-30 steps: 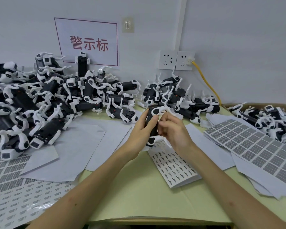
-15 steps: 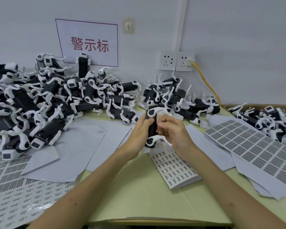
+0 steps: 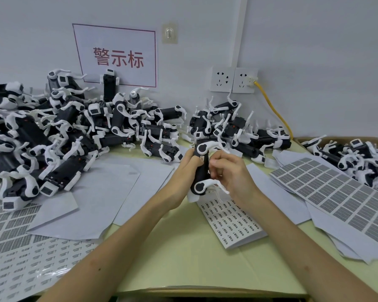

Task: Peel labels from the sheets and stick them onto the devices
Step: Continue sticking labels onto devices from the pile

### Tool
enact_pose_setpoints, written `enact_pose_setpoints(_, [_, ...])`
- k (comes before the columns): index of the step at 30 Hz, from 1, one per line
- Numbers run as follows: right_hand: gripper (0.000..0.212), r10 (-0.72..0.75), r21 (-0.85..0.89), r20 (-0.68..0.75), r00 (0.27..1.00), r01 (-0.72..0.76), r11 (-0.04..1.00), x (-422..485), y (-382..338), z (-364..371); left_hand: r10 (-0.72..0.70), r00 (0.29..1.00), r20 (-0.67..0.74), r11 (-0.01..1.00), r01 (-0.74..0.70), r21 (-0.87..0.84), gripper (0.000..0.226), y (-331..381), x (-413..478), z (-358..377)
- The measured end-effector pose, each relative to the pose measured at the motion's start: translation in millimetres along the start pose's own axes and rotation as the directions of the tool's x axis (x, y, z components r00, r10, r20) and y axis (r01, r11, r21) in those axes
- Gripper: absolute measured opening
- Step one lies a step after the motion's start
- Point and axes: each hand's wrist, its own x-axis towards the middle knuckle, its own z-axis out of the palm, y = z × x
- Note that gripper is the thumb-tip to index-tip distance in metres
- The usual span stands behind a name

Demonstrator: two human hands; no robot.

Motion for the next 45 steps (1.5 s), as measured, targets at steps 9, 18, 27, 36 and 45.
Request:
enact_pose_setpoints(9, [0.01, -0.017, 0.004, 0.026, 1.0, 0.017, 1.0, -0.6, 1.2, -0.1, 0.042, 0.996, 0.078, 0.994, -0.034, -0.101, 0.044, -0.4, -0.8, -3.3])
enact_pose_setpoints(18, [0.012, -0.01, 0.011, 0.024, 1.0, 0.01, 1.0, 0.5, 2.4, -0.2, 0.073, 0.997, 0.0, 0.997, -0.073, 0.029, 0.037, -1.5, -1.7, -1.7])
enact_pose_setpoints(27, [0.012, -0.025, 0.031, 0.048, 0.999, 0.023, 0.999, 1.0, 3.4, 0.3, 0.07, 0.997, -0.036, 0.997, -0.068, 0.044, 0.032, -0.3, 0.4, -2.4])
enact_pose_setpoints(36, [0.011, -0.023, -0.002, 0.022, 0.999, 0.023, 1.0, 0.5, 1.7, -1.5, 0.054, 0.996, 0.069, 0.986, -0.042, -0.16, 0.05, 2.4, -3.6, -0.6])
enact_pose_setpoints(45, [0.012, -0.032, -0.012, 0.033, 0.999, 0.033, 0.999, -0.2, 0.7, -0.5, 0.051, 0.998, 0.036, 0.996, -0.048, -0.068, 0.036, 3.2, -2.9, -0.5])
